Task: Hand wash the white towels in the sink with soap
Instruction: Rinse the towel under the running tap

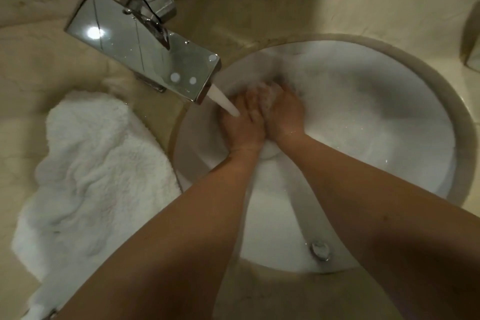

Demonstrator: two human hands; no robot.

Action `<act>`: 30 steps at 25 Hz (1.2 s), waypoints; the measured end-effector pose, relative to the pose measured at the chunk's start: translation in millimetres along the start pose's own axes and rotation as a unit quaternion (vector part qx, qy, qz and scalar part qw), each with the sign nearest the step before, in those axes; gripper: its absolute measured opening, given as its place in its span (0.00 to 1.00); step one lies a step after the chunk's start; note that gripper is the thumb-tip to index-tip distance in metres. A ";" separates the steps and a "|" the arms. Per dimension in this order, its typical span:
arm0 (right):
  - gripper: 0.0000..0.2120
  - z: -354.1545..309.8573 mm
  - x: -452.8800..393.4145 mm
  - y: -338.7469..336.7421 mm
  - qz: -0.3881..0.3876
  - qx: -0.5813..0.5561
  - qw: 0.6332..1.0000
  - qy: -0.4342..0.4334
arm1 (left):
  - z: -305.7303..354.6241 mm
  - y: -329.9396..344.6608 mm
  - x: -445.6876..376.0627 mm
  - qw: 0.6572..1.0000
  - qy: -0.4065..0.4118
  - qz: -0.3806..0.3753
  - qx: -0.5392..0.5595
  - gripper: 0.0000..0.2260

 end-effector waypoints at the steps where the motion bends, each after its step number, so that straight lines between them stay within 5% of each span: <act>1: 0.28 -0.1 1.4 -3.9 0.003 -0.019 1.000 0.004 | 0.6 -0.6 -0.1 1.000 0.010 -0.011 0.000 0.32; 3: 0.21 1.2 10.3 -9.4 0.023 -0.068 0.997 0.035 | -2.4 -4.6 -0.6 0.998 0.004 -0.039 0.042 0.23; 6: 0.26 -0.5 24.8 -12.6 0.065 -0.095 0.993 0.037 | -3.1 -14.7 5.4 0.975 -0.110 -0.072 0.181 0.07; 9: 0.27 -9.1 33.8 -26.3 0.140 -0.147 0.979 0.008 | 2.3 -22.6 16.6 0.950 -0.154 -0.003 0.272 0.14; 13: 0.17 -17.3 47.4 -41.2 0.223 -0.198 0.953 -0.062 | 9.1 -26.8 17.1 0.926 -0.225 -0.053 0.299 0.14; 15: 0.14 -19.7 53.9 -40.7 0.200 -0.234 0.949 -0.072 | 7.3 -33.8 12.6 0.921 -0.209 -0.063 0.322 0.10; 19: 0.17 -26.1 61.5 -35.9 0.160 -0.276 0.943 -0.089 | 4.5 -51.8 10.0 0.965 -0.118 0.016 0.234 0.16; 23: 0.12 -16.6 59.2 -31.3 0.112 -0.304 0.946 -0.012 | 15.6 -61.3 3.6 0.978 -0.064 0.095 0.172 0.10; 28: 0.25 -38.8 63.1 -26.9 0.111 -0.232 0.955 -0.147 | 10.9 -54.7 7.1 0.977 -0.009 0.054 0.204 0.13; 30: 0.27 -37.8 58.5 -13.4 0.078 -0.198 0.969 -0.126 | 0.3 -50.3 9.2 0.975 -0.025 0.043 0.216 0.13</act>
Point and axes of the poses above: each hand's wrist, its own x-axis away from the middle knuckle, its own y-axis out of the palm, z = x × y, the point moved 5 cm from there along -x, towards the middle knuckle, and after that the axes turned 1 degree about -z, right-handed, at the moved point
